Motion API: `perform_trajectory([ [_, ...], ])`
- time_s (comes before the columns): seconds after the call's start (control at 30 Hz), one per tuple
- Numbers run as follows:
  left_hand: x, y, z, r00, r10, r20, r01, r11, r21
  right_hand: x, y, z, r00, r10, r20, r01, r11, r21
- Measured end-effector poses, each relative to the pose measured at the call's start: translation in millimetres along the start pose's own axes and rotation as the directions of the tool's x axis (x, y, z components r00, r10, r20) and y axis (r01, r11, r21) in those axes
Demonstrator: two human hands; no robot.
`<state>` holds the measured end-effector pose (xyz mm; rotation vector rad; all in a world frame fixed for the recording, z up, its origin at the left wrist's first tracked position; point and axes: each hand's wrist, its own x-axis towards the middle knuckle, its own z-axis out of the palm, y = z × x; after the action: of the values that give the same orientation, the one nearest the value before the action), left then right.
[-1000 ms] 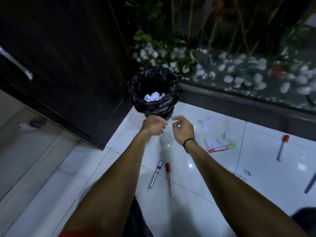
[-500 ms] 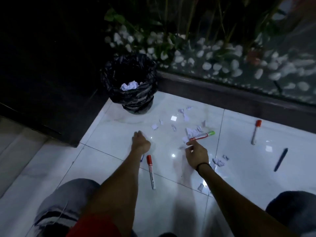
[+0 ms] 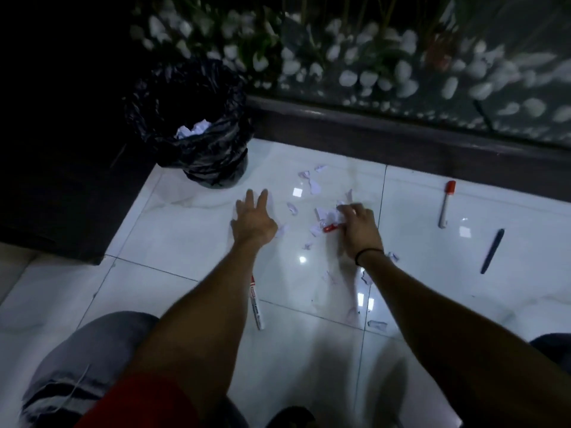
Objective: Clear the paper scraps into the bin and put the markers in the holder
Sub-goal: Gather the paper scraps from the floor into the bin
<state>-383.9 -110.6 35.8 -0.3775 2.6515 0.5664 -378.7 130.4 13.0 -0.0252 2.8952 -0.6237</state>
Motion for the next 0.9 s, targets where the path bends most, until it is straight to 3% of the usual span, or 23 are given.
perform_trajectory([
  [0.1,9,-13,8,0.984,0.042,0.172,-0.048,0.998,0.034,11,13,0,0.995,-0.063,0.077,0.075,0.982,-0.173],
  [0.27,-6,14,37,0.983,0.119,0.140,-0.124,0.992,0.026,3,28,-6,0.988,-0.132,0.074,0.148,0.948,-0.282],
  [0.4,-29,39,55,0.953,0.254,0.166,-0.256,0.967,-0.010,-7,47,-14,0.995,-0.093,0.028,0.097,0.938,-0.332],
  [0.47,-38,40,61,0.937,0.340,0.086,-0.329,0.937,-0.118,-14,59,-20,0.998,-0.062,-0.023,0.051,0.939,-0.341],
  [0.53,-34,38,66,0.933,0.349,-0.092,-0.360,0.914,-0.188,-14,72,-30,0.997,-0.032,-0.075,0.003,0.934,-0.356],
  [0.63,-23,50,56,0.922,0.324,-0.214,-0.354,0.928,-0.119,-7,91,-44,0.989,0.082,-0.123,-0.122,0.926,-0.357],
  [0.77,0,59,39,0.980,0.189,-0.059,-0.191,0.981,-0.024,13,83,-50,0.964,0.249,-0.095,-0.265,0.930,-0.255],
  [0.9,8,52,44,0.970,0.190,0.149,-0.200,0.978,0.061,34,39,-40,0.996,0.078,-0.036,-0.078,0.997,0.007],
])
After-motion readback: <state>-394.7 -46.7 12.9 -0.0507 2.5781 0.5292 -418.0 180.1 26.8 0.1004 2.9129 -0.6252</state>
